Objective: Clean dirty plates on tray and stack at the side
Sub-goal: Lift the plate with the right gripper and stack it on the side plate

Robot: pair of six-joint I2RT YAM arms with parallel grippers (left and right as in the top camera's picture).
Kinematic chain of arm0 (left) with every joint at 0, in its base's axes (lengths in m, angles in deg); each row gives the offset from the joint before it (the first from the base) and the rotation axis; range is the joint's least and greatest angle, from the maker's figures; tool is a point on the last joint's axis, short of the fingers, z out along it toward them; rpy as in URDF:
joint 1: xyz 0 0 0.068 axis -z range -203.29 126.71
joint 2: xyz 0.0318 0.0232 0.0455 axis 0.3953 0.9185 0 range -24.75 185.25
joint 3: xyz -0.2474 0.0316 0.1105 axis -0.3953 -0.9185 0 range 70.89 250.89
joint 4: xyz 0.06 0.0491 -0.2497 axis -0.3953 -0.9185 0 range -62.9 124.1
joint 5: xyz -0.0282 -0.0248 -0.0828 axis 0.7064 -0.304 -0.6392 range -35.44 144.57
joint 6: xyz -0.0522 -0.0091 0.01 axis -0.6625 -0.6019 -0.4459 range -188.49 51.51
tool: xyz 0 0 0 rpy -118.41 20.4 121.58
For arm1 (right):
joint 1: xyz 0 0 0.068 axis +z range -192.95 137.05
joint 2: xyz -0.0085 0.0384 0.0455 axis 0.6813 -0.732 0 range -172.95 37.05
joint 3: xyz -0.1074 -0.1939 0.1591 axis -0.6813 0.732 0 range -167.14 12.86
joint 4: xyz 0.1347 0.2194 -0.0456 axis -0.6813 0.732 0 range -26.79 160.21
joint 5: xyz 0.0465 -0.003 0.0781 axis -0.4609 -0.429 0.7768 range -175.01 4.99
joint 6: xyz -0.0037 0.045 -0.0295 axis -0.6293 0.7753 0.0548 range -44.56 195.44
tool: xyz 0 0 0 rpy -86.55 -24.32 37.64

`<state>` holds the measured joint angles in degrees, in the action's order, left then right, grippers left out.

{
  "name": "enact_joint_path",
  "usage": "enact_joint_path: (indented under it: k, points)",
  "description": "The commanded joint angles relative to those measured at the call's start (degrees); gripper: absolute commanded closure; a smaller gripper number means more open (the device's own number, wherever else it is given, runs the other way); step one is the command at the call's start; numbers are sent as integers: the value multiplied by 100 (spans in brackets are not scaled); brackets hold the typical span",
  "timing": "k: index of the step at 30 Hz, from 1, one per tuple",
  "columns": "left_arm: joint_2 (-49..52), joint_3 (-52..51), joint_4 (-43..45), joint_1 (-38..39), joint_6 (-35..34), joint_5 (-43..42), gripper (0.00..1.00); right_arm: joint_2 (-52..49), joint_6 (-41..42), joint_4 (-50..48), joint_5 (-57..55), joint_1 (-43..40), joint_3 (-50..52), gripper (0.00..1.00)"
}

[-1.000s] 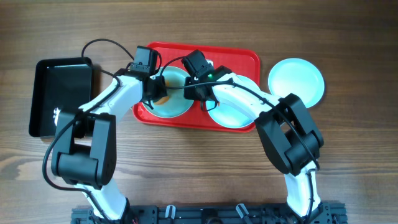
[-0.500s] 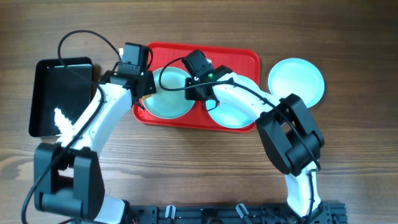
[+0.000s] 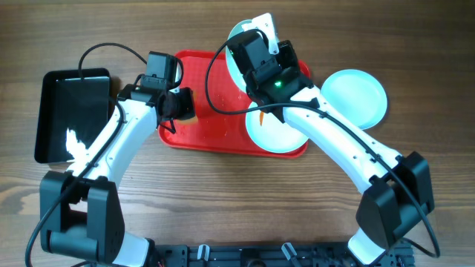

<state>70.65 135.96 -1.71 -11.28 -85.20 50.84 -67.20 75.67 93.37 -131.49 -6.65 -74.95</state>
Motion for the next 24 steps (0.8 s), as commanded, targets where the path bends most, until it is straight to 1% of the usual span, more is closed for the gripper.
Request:
enact_joint_path:
  k: [1,2,4,6,8,9,11,12,13,15,17,18,19,20,21,22,23,24]
  points:
    - [-122,-31,20,-22,-48,-160,96,46,-715,-256,-1539,210,-85,96]
    - [-120,-31,20,-22,-50,-227,96,46,-984,-437,-1888,297,-85,96]
    - [-120,-31,24,-22,-48,-332,96,46,-1788,-1097,-2583,518,-85,96]
    - [-120,-31,20,-22,-48,-332,96,46,-2424,-1644,-2938,651,-85,96]
    - [-120,-31,20,-22,-48,-332,96,46,-2529,-1773,-3032,667,-85,96]
    - [-120,-31,17,-22,-48,-332,96,44,-2463,-1742,-3032,667,-85,96]
    - [-120,-31,17,-22,-48,-332,96,44,-1985,-1550,-3032,660,-83,96]
    - [-114,-31,20,-22,-48,-332,96,44,-1569,-1327,-3025,658,-85,96]
    - [-92,-31,20,-22,-48,-332,96,44,-761,-675,-2798,595,-85,96]
    - [-79,-31,17,-22,-48,-332,96,61,236,367,-1770,369,-85,96]
    - [-79,-31,20,-22,-50,-332,96,162,1735,1283,-101,-164,-85,96]
    - [-79,-31,20,-22,-48,-332,96,254,2223,1473,859,-511,-85,96]
    - [-79,-31,17,-22,-48,-330,96,343,2450,1517,1709,-822,-85,96]
    - [-79,-31,17,-22,-48,-332,96,481,2577,1504,2964,-1325,-85,96]
    - [-79,-31,20,-22,-48,-330,96,610,2570,1491,4019,-1843,-85,96]
    - [-79,-31,20,-22,-48,-332,96,704,2568,1556,4798,-2371,-85,96]
    - [-79,-31,20,-22,-48,-330,96,743,2568,1731,5200,-2859,-85,96]
    - [-79,-31,20,-22,-48,-330,96,745,2568,1937,5276,-3246,-83,96]
